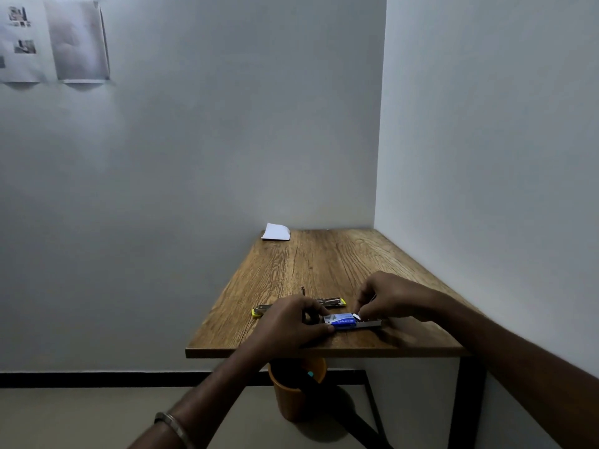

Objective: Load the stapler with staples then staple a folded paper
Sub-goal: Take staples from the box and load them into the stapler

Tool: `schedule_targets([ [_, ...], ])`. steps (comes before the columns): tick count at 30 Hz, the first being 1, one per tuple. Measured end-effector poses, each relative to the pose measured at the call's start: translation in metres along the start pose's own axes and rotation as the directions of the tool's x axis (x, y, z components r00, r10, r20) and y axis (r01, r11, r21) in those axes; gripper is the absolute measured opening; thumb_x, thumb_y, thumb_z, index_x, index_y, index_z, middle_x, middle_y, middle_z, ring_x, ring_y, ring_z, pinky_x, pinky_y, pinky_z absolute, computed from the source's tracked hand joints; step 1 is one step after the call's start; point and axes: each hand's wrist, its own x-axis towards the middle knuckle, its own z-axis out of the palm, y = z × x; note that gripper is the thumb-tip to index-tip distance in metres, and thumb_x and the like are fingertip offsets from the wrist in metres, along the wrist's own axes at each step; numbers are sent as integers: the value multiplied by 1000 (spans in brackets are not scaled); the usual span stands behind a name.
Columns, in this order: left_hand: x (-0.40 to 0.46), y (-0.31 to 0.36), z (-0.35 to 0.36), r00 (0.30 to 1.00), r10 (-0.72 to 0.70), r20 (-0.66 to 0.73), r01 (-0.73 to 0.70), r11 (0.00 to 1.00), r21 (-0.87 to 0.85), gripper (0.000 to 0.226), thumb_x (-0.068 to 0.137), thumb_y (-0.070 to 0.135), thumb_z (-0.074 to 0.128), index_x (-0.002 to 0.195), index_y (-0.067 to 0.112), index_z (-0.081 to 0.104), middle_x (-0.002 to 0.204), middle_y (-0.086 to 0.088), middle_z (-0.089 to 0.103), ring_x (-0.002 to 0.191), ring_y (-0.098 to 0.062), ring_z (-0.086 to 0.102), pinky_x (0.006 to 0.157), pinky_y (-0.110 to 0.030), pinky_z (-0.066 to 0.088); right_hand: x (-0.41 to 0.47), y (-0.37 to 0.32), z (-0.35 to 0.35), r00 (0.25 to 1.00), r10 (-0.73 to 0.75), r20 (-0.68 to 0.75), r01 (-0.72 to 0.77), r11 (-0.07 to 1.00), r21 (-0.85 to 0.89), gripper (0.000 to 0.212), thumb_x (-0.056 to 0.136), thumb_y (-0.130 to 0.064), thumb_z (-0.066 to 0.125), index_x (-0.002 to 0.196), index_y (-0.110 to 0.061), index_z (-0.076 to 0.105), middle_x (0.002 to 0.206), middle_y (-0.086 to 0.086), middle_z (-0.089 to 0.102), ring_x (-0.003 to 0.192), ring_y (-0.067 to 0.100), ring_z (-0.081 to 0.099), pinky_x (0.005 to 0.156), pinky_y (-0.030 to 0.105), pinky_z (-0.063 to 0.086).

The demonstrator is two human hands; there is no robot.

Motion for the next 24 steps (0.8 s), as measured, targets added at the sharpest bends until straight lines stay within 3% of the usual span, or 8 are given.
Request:
schedule_targets([
  [4, 0, -1, 1, 1000, 3, 3, -3, 1000, -2, 30, 81, 45, 73, 109, 35, 69, 91, 19, 59, 81, 3, 56, 65, -15, 45, -3, 0, -1, 1000, -12, -20, 12, 1000, 2, 13, 85, -13, 70, 95, -14, 78, 94, -1, 75, 84, 9, 68, 64, 20, 50],
  [12, 1, -1, 1, 1000, 8, -2, -8, 1000, 0, 29, 81, 46, 73, 108, 36, 69, 91, 19, 60, 82, 1, 57, 68, -20, 51, -6, 0, -1, 991, -134, -7, 134, 991, 2, 18, 84, -6, 70, 93, -20, 79, 98, -6, 75, 93, 8, 70, 85, 32, 59],
  [17, 1, -1, 0, 1000, 15, 5, -15, 1000, 7, 31, 81, 45, 73, 110, 34, 69, 91, 19, 60, 82, 0, 58, 73, -27, 56, -7, 4, -3, 985, -172, -23, 172, 985, -1, 21, 84, -5, 67, 90, -19, 80, 91, -10, 77, 88, 5, 71, 77, 22, 58],
  [21, 0, -1, 1, 1000, 16, -2, -16, 1000, 4, 32, 80, 47, 73, 110, 35, 69, 94, 17, 61, 82, 0, 57, 73, -28, 55, -8, 11, -3, 981, -191, -21, 190, 981, -33, 16, 85, -12, 70, 94, -21, 80, 83, -16, 74, 81, -6, 68, 66, 10, 50],
  [24, 0, 0, 0, 1000, 18, -7, -18, 1000, 1, 31, 80, 46, 73, 109, 35, 69, 93, 18, 60, 82, 1, 57, 72, -25, 53, -7, 17, -2, 979, -201, -25, 201, 980, -1, 12, 86, -16, 74, 95, -21, 80, 86, -14, 76, 82, -4, 69, 67, 12, 53],
])
